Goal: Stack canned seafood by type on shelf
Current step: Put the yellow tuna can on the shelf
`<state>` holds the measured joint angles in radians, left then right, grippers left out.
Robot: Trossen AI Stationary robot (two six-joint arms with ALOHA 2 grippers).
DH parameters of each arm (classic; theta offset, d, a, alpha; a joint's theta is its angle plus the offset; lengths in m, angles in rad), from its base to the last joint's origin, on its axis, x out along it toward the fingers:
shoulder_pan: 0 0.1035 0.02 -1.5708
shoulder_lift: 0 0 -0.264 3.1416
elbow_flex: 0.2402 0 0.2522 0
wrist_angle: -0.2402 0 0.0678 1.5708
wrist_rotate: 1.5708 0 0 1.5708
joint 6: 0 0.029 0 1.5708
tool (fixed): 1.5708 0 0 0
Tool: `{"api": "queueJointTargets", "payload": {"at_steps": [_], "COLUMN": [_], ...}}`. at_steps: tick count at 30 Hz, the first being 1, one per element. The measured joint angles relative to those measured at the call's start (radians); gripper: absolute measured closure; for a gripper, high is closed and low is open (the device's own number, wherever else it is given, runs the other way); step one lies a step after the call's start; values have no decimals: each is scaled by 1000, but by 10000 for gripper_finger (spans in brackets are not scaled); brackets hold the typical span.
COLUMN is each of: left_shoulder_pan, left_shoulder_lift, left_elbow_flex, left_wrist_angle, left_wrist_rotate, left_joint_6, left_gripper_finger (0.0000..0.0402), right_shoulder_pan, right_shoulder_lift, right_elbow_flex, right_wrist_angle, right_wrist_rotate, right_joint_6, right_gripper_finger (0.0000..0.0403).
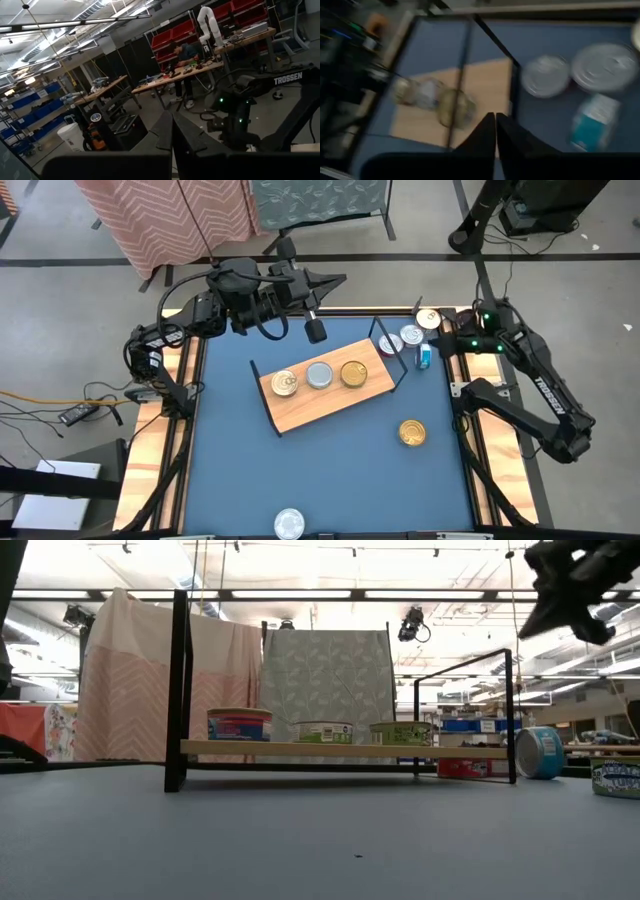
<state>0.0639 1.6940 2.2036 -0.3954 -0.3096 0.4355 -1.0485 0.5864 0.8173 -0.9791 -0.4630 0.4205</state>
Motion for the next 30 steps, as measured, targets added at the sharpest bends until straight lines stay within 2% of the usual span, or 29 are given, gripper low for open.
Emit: {"api": "queueJointTargets", "payload": {"at_steps": [4,10,14,18,23,26,30], "left_shoulder_pan": [0,0,0,0,0,0,0], "left_shoulder_lift": [0,0,0,0,1,1,1], "left_elbow_flex": [0,0,0,0,0,0,0], "left_wrist_angle": [0,0,-3,-45,-75,-85,-105], "left_wrist_rotate": [0,0,0,0,0,0,0], "left_joint_6": [-1,-2,-2,-2,-2,-2,-2], "left_gripper_finger": [396,396,396,396,396,396,396], "right_shoulder_pan": [0,0,0,0,0,4,32], "right_shoulder_lift": [15,37,61,104,171,211,254], "right_elbow_flex": [-1,-1,-1,-1,-2,-2,-2], "right_wrist_angle": [-76,-86,-102,-107,-104,-95,-90], "right_wrist_rotate": [26,36,93,167,230,261,351], "right_joint_6": [-64,-89,-107,-110,-100,-80,-57], "right_gripper_finger": [313,200,127,72,46,48,55]}}
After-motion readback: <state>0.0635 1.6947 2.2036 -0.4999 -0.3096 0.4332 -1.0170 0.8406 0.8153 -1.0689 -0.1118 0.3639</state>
